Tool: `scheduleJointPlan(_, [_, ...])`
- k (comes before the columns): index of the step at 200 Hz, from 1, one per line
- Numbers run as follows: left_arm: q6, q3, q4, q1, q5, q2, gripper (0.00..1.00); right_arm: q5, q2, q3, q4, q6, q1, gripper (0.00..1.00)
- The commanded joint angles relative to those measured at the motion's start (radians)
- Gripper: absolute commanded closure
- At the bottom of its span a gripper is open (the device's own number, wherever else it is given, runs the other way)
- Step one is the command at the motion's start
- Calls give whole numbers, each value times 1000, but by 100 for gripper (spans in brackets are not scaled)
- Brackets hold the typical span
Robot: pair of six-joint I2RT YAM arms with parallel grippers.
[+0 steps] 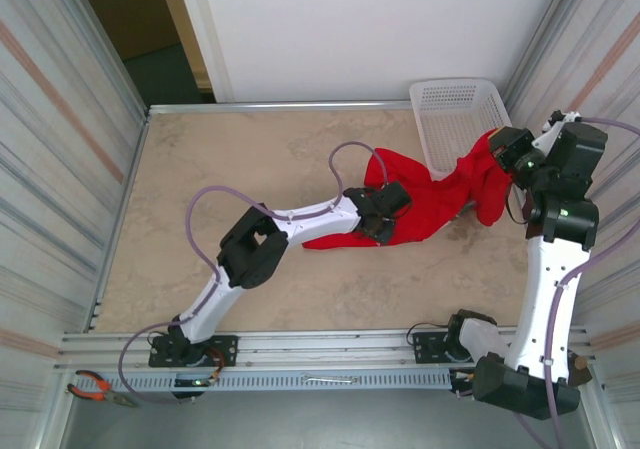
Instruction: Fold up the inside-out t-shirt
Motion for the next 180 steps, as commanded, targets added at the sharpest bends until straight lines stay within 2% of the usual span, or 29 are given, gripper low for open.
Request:
scheduleJointPlan(1, [-12, -70, 32, 47, 52, -39, 100, -12, -5, 50, 1, 0, 5, 100])
scheduleJointPlan(21, [-14, -220, 142, 108, 105, -183, 100, -25, -5, 55, 0, 4, 6, 100])
scheduleJointPlan(35, [-26, -355, 242, 177, 207, -337, 100, -52, 22, 56, 5, 15, 8, 100])
scheduleJointPlan(43, [-49, -427, 305, 226, 299, -410, 100, -65, 20, 54, 10, 25, 11, 100])
scheduleJointPlan(57, [-110, -561, 459, 354, 558, -518, 100, -83, 11, 52, 13, 37, 25, 100])
scheduleJointPlan(69, [-227, -714, 693, 462, 775, -587, 100, -73, 6, 50, 5, 39, 48, 100])
scheduleJointPlan(82, [-387, -841, 948, 564, 910, -625, 100, -52, -21, 45, -11, 36, 71, 100])
scheduleJointPlan(94, [-466, -903, 1029, 635, 965, -632, 100, -40, -35, 32, -17, 40, 88, 100])
scheduleJointPlan(100, [-475, -922, 1032, 659, 967, -636, 99, -33, -43, 23, -17, 43, 97, 100])
scheduleJointPlan(110, [-469, -948, 1005, 688, 946, -646, 71, -21, -54, 7, -23, 45, 119, 100])
scheduleJointPlan(119, [-446, -968, 972, 700, 914, -661, 61, -7, -62, -9, -26, 47, 141, 100])
scheduleJointPlan(132, [-403, -983, 904, 704, 844, -685, 55, 17, -69, -28, -30, 49, 173, 100])
scheduleJointPlan(148, [-370, -1006, 825, 699, 738, -725, 52, 45, -76, -48, -34, 48, 213, 100])
scheduleJointPlan(165, [-293, -1005, 676, 662, 560, -785, 52, 71, -79, -61, -40, 45, 243, 100])
scheduleJointPlan(180, [-185, -978, 542, 575, 366, -833, 53, 82, -83, -70, -45, 40, 257, 100])
